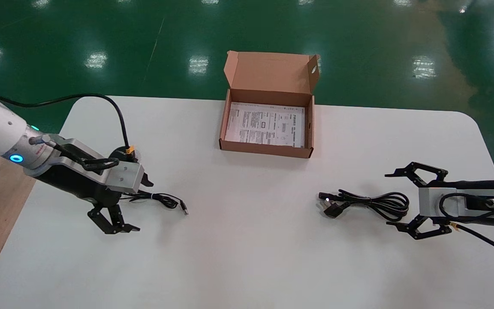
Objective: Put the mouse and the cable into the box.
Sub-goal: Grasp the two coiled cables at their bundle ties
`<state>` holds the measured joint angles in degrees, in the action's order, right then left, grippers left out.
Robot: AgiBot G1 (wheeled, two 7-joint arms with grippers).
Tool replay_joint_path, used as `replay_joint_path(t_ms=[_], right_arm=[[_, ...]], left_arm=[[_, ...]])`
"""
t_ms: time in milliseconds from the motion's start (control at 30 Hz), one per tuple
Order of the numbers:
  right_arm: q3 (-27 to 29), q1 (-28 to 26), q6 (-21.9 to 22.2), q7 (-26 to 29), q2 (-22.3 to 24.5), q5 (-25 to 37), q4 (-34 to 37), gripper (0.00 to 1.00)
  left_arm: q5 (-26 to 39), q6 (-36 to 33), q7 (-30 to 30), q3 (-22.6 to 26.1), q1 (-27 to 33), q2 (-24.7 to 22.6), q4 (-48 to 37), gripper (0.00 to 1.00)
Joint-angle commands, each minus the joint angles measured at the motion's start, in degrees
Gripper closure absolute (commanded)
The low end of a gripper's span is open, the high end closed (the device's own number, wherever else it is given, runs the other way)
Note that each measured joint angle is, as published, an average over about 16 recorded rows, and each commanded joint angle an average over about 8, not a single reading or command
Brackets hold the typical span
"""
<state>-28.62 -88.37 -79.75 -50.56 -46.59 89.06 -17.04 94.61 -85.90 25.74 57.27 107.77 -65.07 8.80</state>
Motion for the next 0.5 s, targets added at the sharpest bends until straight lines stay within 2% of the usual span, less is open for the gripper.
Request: replay_joint_path(t_ms=[33, 500], right_arm=[[-0.3, -0.8, 0.5, -1.2, -1.0, 0.5, 1.9, 0.00], [-1.2, -3.2, 5.5, -3.1, -6.9, 2.1, 11.1, 0.00]], left_arm=[[0.3, 0.9, 1.7, 0.2, 0.2, -1.1, -2.4, 0.00], [0.9, 6.0, 6.6, 0.5, -0.9, -3.6, -7.5, 0.00]])
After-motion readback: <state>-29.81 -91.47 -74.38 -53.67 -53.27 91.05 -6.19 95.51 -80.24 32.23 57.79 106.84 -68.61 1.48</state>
